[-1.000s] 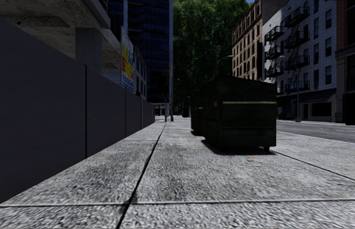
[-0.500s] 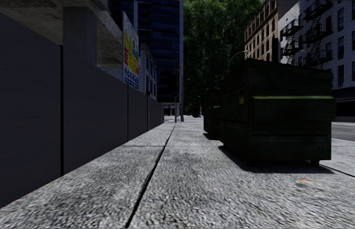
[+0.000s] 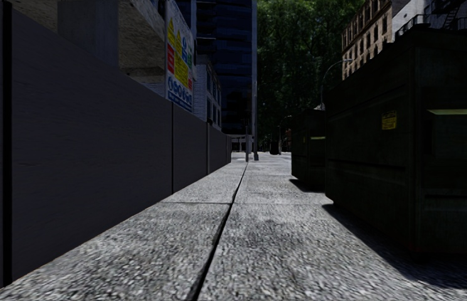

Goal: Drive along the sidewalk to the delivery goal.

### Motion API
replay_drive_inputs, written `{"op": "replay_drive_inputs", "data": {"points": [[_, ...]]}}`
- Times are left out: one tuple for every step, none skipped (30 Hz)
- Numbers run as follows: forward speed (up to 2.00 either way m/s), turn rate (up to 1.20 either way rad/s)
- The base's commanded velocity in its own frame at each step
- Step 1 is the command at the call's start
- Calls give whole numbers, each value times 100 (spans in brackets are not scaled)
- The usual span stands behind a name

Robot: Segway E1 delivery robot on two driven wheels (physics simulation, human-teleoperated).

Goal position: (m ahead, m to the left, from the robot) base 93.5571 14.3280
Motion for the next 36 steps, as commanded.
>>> {"op": "replay_drive_inputs", "data": {"points": [[200, 0], [200, 0], [200, 0], [200, 0], [200, 0], [200, 0], [200, 0], [200, 0], [200, 0], [200, 0], [200, 0], [200, 0], [200, 0], [200, 0], [200, 0], [200, 0], [200, 0], [200, 0], [200, 0], [200, 0], [200, 0], [200, 0], [200, -7], [200, -16], [200, -19], [200, -19], [200, -20], [200, -21], [200, -21], [200, -21], [200, -21], [200, -21], [200, -21], [200, -21], [200, -21], [200, -21]]}}
